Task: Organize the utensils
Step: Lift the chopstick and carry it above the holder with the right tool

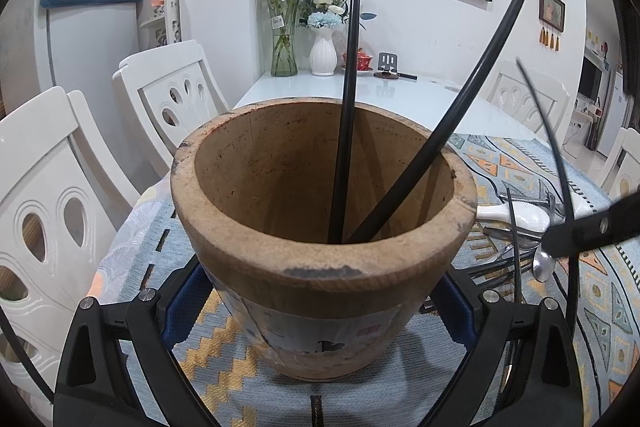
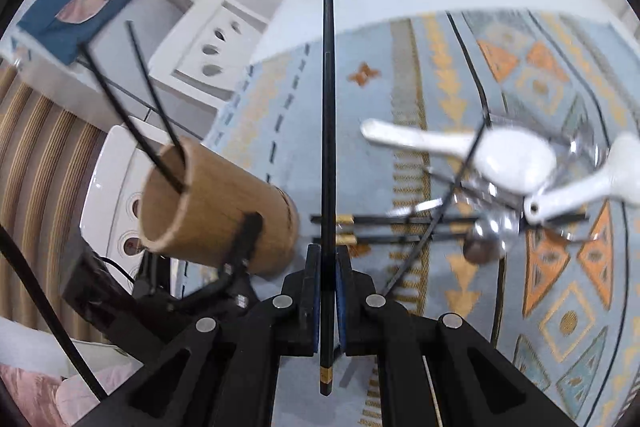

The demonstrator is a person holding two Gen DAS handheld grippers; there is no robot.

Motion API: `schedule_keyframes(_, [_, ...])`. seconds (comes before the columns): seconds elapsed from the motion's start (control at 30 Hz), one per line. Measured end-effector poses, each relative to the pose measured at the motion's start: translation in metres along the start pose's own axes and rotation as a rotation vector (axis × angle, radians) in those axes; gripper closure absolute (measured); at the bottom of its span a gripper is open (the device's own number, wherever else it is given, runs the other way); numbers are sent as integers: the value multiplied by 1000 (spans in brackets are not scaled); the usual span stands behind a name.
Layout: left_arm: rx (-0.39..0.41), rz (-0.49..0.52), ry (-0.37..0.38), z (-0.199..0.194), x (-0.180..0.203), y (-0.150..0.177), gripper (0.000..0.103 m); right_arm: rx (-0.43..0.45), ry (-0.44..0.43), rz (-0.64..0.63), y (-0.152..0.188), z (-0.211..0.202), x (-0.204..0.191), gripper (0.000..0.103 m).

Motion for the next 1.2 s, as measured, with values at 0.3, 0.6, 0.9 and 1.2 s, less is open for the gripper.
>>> schedule_keyframes(0.3, [4,1,-1,-1,0,-1,6,80,-55,-68,-14,-24,-33,97])
schedule_keyframes(0.6, [14,2,-2,-4,1,-3,6,160,-72,-139,-33,-58,-60,97])
schedule_keyframes(0.9, [24,3,-3,-6,2,-4,6,264,-117,-202,-65,-97,-98,97])
schedule_keyframes(1.2, [42,4,-4,-10,2,-6,6,311,-194,-201,-86,-119,-121,97])
Point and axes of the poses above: each gripper's, at about its wrist camera, not at the fingertips, and z roughly the way its jaws point, x to its right, y to its underside, the point moved 8 cm from there along z, roughly the way its jaws point, and after that the axes turned 1 degree about y, right-handed, at the moved point
